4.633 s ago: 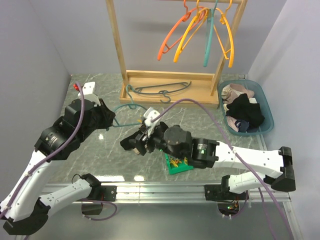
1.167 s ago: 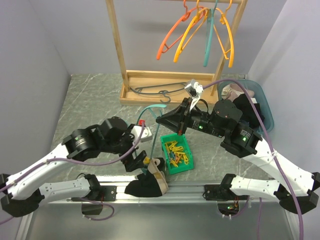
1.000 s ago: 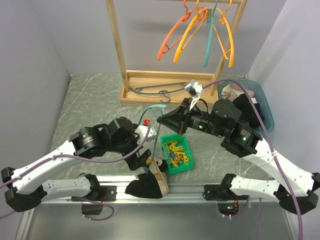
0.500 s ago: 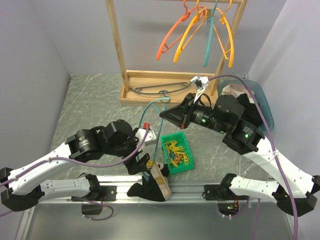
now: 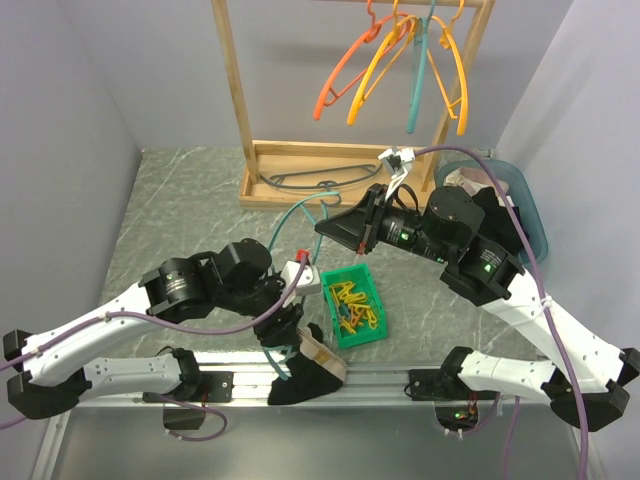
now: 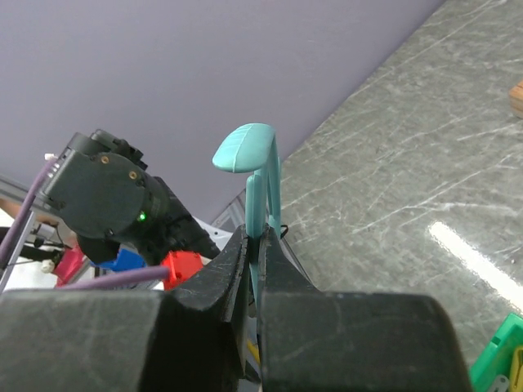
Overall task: Remove the underwear clipped to the hanger
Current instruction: Remove the underwear from the hanger.
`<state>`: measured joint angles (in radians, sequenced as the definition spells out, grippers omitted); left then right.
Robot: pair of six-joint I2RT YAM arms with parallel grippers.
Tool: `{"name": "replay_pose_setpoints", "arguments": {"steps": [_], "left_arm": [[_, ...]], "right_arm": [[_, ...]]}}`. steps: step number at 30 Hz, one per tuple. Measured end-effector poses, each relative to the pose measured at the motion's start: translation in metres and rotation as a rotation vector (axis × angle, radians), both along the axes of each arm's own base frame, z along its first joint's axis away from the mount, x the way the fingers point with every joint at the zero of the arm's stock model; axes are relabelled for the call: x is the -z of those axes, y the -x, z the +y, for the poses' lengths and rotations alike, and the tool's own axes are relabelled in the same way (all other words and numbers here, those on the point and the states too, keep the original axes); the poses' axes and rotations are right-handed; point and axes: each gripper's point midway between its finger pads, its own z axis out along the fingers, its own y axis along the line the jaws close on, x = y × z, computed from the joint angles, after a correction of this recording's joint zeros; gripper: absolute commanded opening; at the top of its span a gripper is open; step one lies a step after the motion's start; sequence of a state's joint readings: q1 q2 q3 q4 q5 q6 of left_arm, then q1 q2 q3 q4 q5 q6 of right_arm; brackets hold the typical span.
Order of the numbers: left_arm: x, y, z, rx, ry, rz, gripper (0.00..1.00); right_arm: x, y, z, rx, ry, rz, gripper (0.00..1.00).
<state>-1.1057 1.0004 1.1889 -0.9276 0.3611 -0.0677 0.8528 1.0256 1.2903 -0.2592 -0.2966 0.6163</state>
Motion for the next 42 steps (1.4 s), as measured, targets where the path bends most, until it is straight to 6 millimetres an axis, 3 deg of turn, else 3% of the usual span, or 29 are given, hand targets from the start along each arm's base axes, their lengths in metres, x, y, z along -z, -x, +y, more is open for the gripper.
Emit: {"name": "replay_pose_setpoints", "arguments": {"steps": [9,22,27,35,40,42], "left_arm": [[0.004,0.000,-0.004,0.004,-0.015,0.018,0.50],[0.017,-0.014,0.000,-0.081,-0.107,0.004,0.78],[0.011,-0.021,0.005,-0.135,-0.092,-0.028,0.80],[0.000,-0.021,0.012,-0.163,-0.052,-0.049,0.72],[0.001,-0.023,0.013,-0.178,-0.060,-0.049,0.59],[0.002,-0.024,0.014,-0.187,-0.065,-0.051,0.59]], "right_arm": [[0.000,-0.003,0.000,0.013,-0.007,0.010,0.00],[0.021,-0.015,0.007,0.020,0.076,0.002,0.00],[0.018,-0.014,-0.001,0.043,0.061,-0.015,0.00],[0.006,-0.011,-0.010,0.058,0.022,-0.035,0.00],[0.010,-0.011,-0.010,0.058,0.026,-0.031,0.00],[0.010,-0.011,-0.010,0.059,0.027,-0.031,0.00]]}}
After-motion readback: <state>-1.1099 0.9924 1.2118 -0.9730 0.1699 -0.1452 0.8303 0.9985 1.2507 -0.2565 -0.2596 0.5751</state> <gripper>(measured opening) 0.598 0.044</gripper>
